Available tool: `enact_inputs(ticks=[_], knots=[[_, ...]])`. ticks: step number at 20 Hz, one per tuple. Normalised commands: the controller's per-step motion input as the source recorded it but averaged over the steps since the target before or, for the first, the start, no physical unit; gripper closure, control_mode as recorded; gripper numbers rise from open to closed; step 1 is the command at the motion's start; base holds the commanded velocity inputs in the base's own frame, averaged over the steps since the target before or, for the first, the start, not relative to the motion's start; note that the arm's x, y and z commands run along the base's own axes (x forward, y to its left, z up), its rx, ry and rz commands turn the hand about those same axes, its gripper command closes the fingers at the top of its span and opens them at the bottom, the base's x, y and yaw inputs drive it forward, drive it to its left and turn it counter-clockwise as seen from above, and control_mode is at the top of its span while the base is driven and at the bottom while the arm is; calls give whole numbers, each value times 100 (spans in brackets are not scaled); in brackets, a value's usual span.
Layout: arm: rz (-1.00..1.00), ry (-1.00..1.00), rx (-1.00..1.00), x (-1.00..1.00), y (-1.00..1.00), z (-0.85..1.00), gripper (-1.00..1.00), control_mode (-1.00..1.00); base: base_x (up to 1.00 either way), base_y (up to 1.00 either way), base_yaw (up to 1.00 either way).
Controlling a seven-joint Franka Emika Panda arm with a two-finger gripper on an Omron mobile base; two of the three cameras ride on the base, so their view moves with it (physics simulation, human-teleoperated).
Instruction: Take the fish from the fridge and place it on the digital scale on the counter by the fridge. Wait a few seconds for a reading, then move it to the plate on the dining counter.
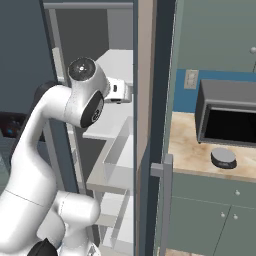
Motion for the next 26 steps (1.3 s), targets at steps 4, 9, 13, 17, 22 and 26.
enact_inputs(ticks=[4,9,13,17,22,26], knots=[[0,-14,0,41,-18,28,-100,-100,0,0,0],[0,-3,0,33,-16,48,-100,-100,0,0,0],[0,0,0,23,-11,55,-100,-100,0,0,0],[0,0,0,31,-1,39,-100,-100,0,0,0],[0,0,0,58,0,2,-100,-100,0,0,0],[0,0,0,78,-2,-1,-100,-100,0,0,0]])
